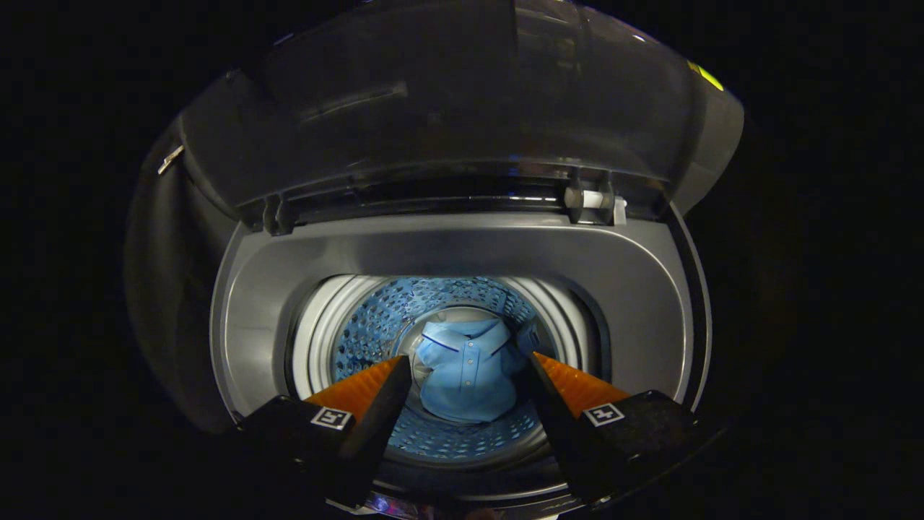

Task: Put the clothes into the washing machine and then close the washing machine lid.

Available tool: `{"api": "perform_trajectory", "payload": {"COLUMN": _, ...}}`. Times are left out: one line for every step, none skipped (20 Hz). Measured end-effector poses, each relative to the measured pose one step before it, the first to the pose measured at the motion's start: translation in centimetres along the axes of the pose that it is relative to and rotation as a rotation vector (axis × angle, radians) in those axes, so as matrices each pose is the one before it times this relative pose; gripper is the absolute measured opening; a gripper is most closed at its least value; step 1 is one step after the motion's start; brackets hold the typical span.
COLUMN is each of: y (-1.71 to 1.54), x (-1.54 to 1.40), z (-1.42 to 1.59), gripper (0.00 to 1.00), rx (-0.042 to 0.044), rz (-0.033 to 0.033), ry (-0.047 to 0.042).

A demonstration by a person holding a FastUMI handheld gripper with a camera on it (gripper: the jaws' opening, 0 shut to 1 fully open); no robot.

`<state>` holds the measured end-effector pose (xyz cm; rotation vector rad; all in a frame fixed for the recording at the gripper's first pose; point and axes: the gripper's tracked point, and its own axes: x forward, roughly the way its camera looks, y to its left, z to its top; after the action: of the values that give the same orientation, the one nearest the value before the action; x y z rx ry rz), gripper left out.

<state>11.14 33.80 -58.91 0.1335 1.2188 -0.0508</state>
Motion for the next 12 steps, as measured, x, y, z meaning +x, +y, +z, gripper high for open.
{"api": "perform_trajectory", "payload": {"y": 0.068, "x": -0.567, "z": 0.073, "gripper": 1.00, "rx": -0.00238, "rz": 0.00332, "ry": -0.00662}}
{"api": "perform_trajectory", "payload": {"y": 0.174, "x": -0.695, "z": 0.412, "gripper": 1.00, "rx": -0.00232, "rz": 0.00886, "ry": -0.01241}}
{"api": "perform_trajectory", "payload": {"y": 0.176, "x": -0.863, "z": 0.374, "gripper": 1.00, "rx": -0.00374, "rz": 0.00678, "ry": -0.01447}}
{"api": "perform_trajectory", "payload": {"y": 0.038, "x": -0.766, "z": 0.639, "gripper": 1.00, "rx": -0.00112, "rz": 0.00477, "ry": -0.01527}}
{"api": "perform_trajectory", "payload": {"y": 0.147, "x": -0.923, "z": 0.597, "gripper": 1.00, "rx": 0.00381, "rz": 0.00785, "ry": -0.01587}}
{"api": "perform_trajectory", "payload": {"y": 0.297, "x": -0.955, "z": 0.764, "gripper": 1.00, "rx": 0.01371, "rz": 0.01422, "ry": -0.01813}}
{"api": "perform_trajectory", "payload": {"y": 0.228, "x": -1.132, "z": 0.897, "gripper": 1.00, "rx": 0.00766, "rz": 0.00909, "ry": -0.02322}}
{"api": "perform_trajectory", "payload": {"y": 0.140, "x": -1.162, "z": 1.186, "gripper": 1.00, "rx": -0.00067, "rz": 0.00625, "ry": -0.02752}}
{"api": "perform_trajectory", "payload": {"y": 0.373, "x": -1.279, "z": 1.075, "gripper": 1.00, "rx": -0.00172, "rz": 0.00882, "ry": -0.02952}}
{"api": "perform_trajectory", "payload": {"y": 0.338, "x": -1.113, "z": 1.302, "gripper": 1.00, "rx": -0.00259, "rz": 0.00989, "ry": -0.02792}}
{"api": "perform_trajectory", "payload": {"y": 0.256, "x": -1.175, "z": 1.367, "gripper": 1.00, "rx": -0.00188, "rz": 0.00730, "ry": -0.02939}}
{"api": "perform_trajectory", "payload": {"y": 0.192, "x": -0.905, "z": 1.600, "gripper": 1.00, "rx": -0.00222, "rz": 0.00802, "ry": -0.03195}}
